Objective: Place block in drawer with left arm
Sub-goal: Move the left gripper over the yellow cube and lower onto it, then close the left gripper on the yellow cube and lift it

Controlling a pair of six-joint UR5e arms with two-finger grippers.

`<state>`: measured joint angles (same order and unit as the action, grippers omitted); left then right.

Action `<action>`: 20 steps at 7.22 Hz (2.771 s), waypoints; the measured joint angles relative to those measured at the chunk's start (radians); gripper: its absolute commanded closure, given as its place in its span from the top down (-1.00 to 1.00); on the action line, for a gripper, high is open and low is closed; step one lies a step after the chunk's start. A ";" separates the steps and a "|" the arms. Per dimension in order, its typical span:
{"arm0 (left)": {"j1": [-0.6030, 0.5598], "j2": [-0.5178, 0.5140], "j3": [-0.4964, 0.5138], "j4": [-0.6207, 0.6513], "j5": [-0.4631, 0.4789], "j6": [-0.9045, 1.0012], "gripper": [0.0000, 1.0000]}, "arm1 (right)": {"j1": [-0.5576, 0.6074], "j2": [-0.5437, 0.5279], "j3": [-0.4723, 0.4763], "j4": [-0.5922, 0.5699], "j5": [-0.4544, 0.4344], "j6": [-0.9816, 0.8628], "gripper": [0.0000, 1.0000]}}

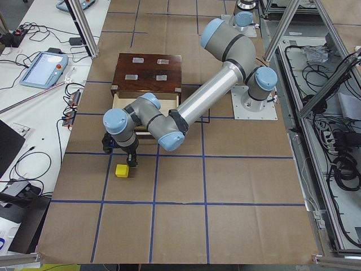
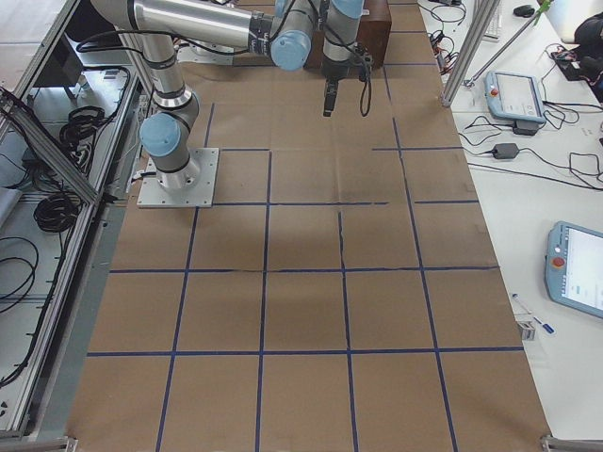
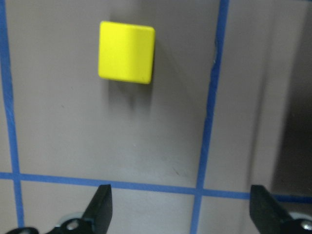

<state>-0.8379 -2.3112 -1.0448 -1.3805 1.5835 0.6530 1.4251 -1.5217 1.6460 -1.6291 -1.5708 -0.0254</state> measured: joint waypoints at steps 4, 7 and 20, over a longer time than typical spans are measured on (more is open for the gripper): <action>-0.009 -0.128 0.102 0.084 0.000 0.033 0.97 | 0.000 0.000 -0.001 0.000 0.000 0.000 1.00; -0.010 -0.214 0.158 0.105 -0.006 0.051 0.97 | 0.000 0.000 -0.001 0.000 0.000 0.000 1.00; -0.039 -0.041 0.168 -0.137 -0.048 0.053 -1.00 | 0.000 0.000 0.000 0.000 0.000 0.000 1.00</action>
<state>-0.8764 -2.3523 -0.8764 -1.5175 1.5351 0.7057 1.4251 -1.5217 1.6460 -1.6291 -1.5708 -0.0254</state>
